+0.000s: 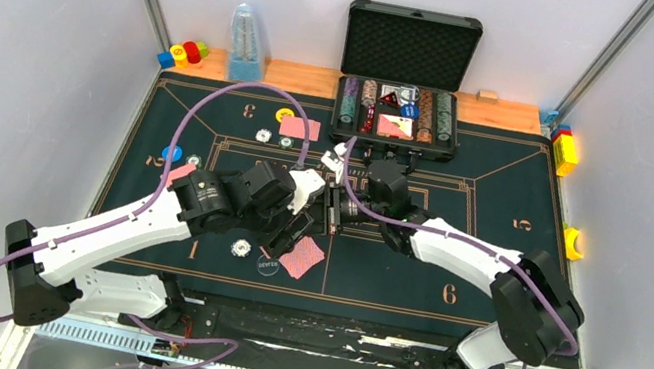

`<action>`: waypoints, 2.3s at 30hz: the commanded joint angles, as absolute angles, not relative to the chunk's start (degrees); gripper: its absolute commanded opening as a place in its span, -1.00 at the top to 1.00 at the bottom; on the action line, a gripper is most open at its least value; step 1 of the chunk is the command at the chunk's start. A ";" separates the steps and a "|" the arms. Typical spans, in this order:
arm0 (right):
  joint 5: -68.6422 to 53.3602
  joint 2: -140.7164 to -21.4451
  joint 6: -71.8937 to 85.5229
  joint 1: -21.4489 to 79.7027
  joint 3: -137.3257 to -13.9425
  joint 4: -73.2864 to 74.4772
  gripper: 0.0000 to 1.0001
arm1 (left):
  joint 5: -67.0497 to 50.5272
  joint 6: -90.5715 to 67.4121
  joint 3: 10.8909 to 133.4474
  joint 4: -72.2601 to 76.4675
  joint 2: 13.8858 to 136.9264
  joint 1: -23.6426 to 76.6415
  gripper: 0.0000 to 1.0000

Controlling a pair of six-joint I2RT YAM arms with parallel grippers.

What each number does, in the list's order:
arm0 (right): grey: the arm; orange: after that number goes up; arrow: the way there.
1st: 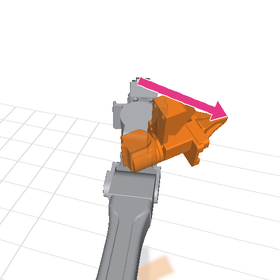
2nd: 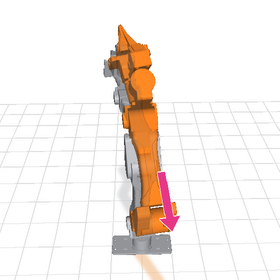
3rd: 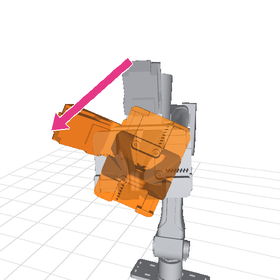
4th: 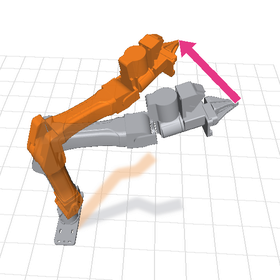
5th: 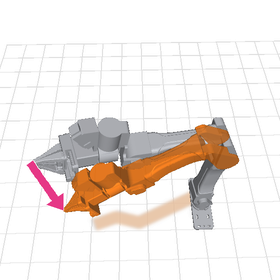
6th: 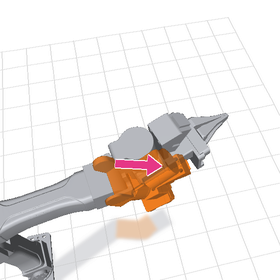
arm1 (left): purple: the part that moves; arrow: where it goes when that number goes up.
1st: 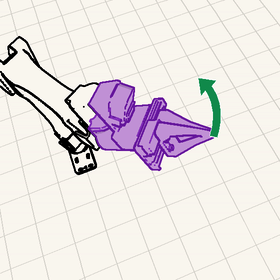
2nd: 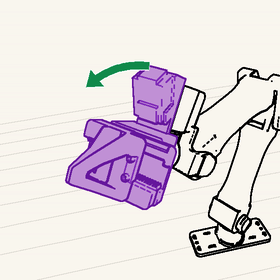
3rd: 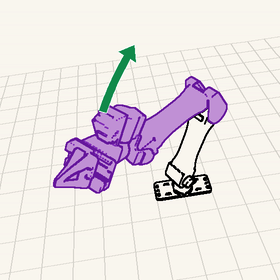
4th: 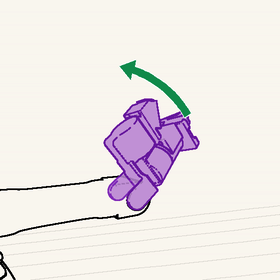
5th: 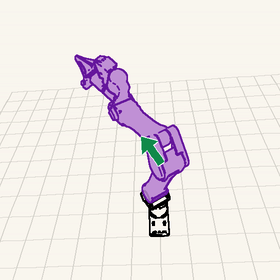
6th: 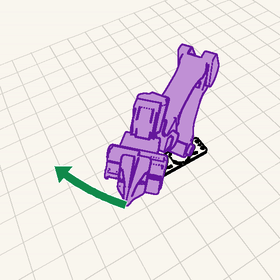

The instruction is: Distribute texas hold em gaming equipment

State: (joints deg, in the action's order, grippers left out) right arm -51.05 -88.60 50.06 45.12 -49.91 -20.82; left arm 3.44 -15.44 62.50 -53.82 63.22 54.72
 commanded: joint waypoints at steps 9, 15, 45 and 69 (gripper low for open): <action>-52.81 -83.85 50.18 42.19 -46.97 -22.44 0.95 | 3.09 -15.25 63.71 -52.16 62.41 54.76 1.00; -53.97 -83.12 52.96 42.02 -45.61 -25.79 1.00 | 2.93 -15.18 63.55 -52.14 62.49 54.76 1.00; -57.23 -89.28 76.09 41.57 -41.62 -44.76 1.00 | 11.13 -16.12 68.43 -55.88 68.44 56.02 -0.42; -54.88 -84.95 66.21 41.65 -43.72 -29.46 0.05 | 9.86 -14.68 69.36 -55.64 70.47 56.81 1.00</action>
State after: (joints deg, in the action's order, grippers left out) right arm -54.08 -87.74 69.82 41.17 -41.43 -32.45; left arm 8.23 -15.70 67.72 -56.75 70.87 56.90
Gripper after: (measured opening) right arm 0.420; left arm 0.719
